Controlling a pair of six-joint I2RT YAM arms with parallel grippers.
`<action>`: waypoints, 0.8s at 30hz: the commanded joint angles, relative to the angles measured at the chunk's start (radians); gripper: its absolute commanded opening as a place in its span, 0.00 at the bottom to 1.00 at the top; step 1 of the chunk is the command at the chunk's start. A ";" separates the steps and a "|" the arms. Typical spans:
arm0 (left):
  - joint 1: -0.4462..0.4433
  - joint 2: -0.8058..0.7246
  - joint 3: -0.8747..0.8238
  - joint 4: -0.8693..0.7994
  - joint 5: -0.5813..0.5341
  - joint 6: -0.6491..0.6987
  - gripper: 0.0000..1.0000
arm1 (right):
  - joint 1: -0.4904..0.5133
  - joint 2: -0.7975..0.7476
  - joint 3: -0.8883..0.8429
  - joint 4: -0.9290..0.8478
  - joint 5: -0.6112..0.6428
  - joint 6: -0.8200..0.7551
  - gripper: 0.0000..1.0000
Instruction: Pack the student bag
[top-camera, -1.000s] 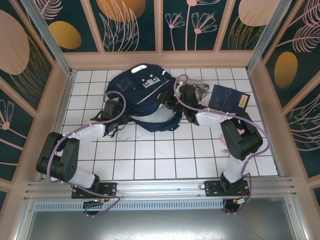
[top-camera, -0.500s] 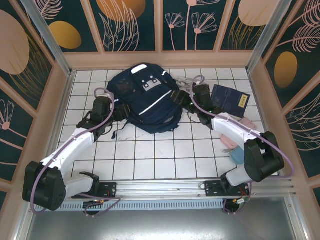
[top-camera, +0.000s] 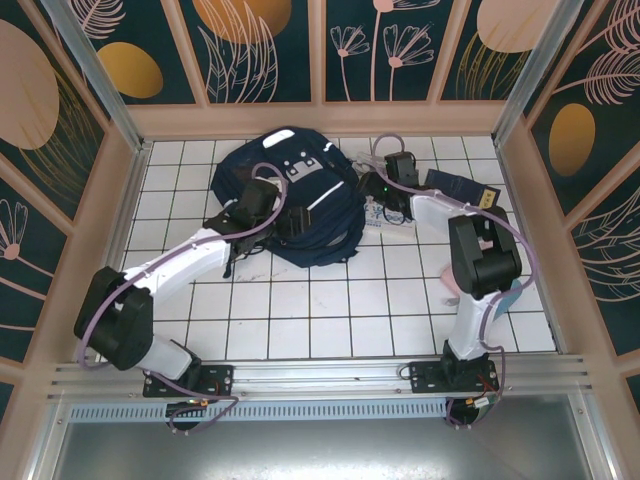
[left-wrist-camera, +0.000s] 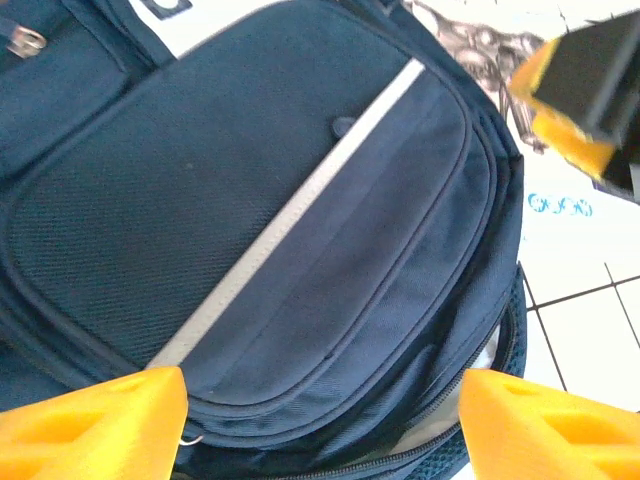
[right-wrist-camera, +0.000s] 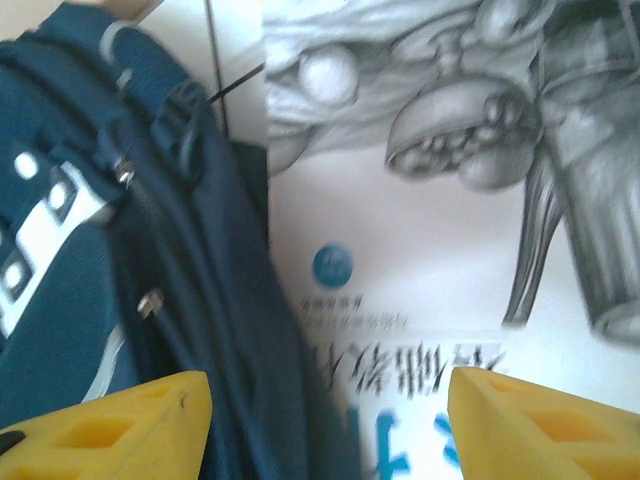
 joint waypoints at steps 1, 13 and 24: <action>-0.008 0.042 0.028 0.055 0.053 -0.016 0.72 | -0.021 0.074 0.104 -0.098 0.037 -0.046 0.65; 0.076 0.372 0.181 0.009 -0.071 -0.198 0.60 | -0.058 0.060 -0.060 0.073 -0.249 0.093 0.66; 0.222 0.346 0.026 0.009 -0.125 -0.188 0.60 | -0.070 -0.020 -0.155 -0.037 -0.158 0.009 0.67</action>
